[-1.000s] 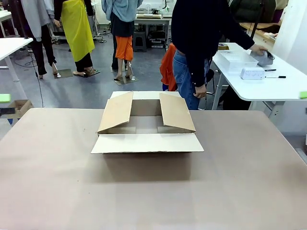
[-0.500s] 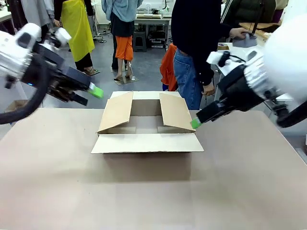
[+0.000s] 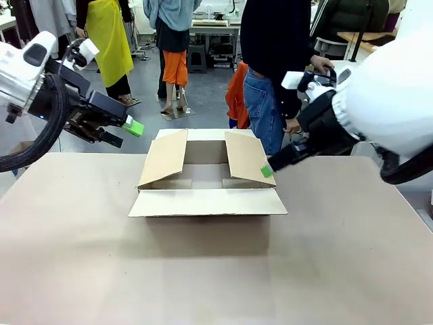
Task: Pack the gift set into the box.
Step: Place both hands on the side flaps of the Package Box and spread them outward.
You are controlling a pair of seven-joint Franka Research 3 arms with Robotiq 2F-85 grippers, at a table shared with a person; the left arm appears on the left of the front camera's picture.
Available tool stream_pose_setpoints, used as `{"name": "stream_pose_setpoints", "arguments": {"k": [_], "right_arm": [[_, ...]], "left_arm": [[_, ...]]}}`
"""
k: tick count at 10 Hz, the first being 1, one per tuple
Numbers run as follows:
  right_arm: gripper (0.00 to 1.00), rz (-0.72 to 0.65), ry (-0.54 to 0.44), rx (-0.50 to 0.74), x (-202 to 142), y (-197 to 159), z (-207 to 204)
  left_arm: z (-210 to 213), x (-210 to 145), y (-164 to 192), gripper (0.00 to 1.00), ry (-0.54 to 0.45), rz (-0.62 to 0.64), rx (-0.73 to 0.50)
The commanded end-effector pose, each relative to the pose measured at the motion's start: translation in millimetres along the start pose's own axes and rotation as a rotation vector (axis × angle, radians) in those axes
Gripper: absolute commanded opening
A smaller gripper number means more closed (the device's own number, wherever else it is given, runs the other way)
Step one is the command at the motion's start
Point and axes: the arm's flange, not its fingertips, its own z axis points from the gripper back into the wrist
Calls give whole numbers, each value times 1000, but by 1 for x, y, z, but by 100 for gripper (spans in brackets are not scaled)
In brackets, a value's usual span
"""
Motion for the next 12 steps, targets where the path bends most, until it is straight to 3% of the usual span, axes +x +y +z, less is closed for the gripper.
{"name": "stream_pose_setpoints", "arguments": {"k": [1,4,5,7,8,9,10,12], "right_arm": [[100,-98,-167,-100,25,6,-43],[100,-222,-205,-88,23,-13,-55],[100,-138,-187,-95,22,1,-39],[100,-138,-187,-95,22,1,-39],[100,-138,-187,-95,22,1,-39],[100,-138,-187,-95,22,1,-39],[100,-138,-187,-95,22,1,-39],[100,-138,-187,-95,22,1,-39]], "left_arm": [[-32,28,-24,100,60,-2,176],[-84,77,-43,100,154,13,340],[-108,82,-45,100,171,55,429],[-150,88,-47,100,185,103,567],[-163,94,-44,100,183,143,590],[-156,92,-50,100,307,97,371],[-153,75,-32,100,176,88,545],[-167,81,-40,100,224,104,507]]}}
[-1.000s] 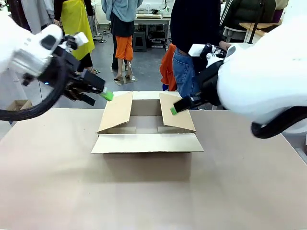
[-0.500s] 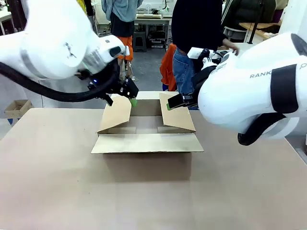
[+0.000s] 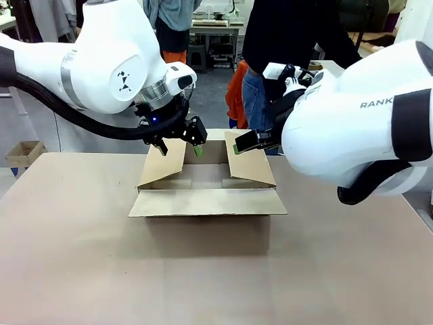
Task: Pack the gift set into the box.
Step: Place both hands on the side flaps of the Package Box and spread them outward.
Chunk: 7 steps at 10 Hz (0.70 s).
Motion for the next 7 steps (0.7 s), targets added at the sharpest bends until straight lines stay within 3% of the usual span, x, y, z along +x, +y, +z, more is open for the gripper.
{"name": "stream_pose_setpoints", "arguments": {"k": [1,3,7], "right_arm": [[100,13,4,-1,0,-2,3],[100,13,4,-1,0,-2,3],[100,13,4,-1,0,-2,3]], "left_arm": [[2,-15,-12,100,-52,30,62],[-6,17,-7,100,-3,139,149],[-40,56,-12,100,56,188,234]]}}
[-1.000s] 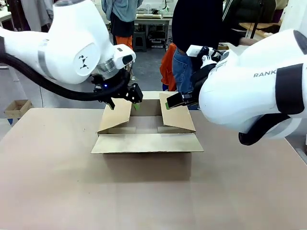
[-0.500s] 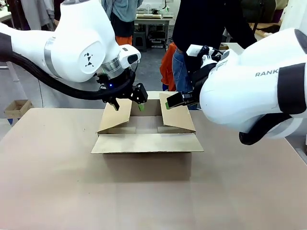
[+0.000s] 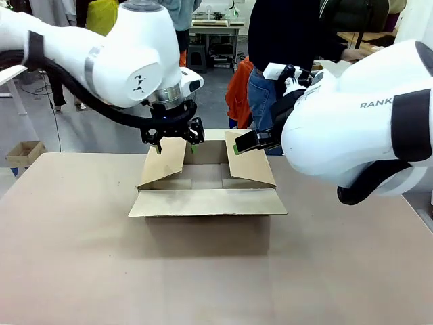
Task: Pack the gift set into the box.
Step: Place both hands on the side flaps of the Package Box and spread them outward.
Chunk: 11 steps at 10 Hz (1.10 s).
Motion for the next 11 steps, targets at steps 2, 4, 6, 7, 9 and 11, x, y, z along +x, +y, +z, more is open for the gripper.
{"name": "stream_pose_setpoints", "arguments": {"k": [2,4,6,7,9,11], "right_arm": [[100,13,3,0,0,-2,3],[100,13,3,0,0,-2,3],[100,13,3,0,0,-2,3],[100,13,3,0,0,-2,3],[100,13,3,0,0,-2,3],[100,13,3,0,0,-2,3]], "left_arm": [[-22,32,-26,100,15,50,104],[-39,39,-27,100,56,103,206],[-47,40,-24,100,57,142,267],[-48,37,-21,100,50,135,288],[-44,31,-7,100,39,131,344],[-31,22,8,100,-9,165,336]]}}
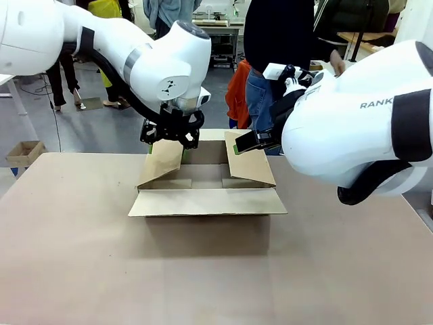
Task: Pack the gift set into the box.
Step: Place both hands on the side flaps of the Package Box and spread them outward.
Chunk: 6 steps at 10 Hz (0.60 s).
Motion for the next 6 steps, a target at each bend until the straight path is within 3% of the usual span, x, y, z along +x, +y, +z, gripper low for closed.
{"name": "stream_pose_setpoints", "arguments": {"k": [1,6], "right_arm": [[100,13,3,0,0,-2,3],[100,13,3,0,0,-2,3]], "left_arm": [[7,-14,28,100,-65,72,4],[-4,-20,116,100,-30,171,-136]]}}
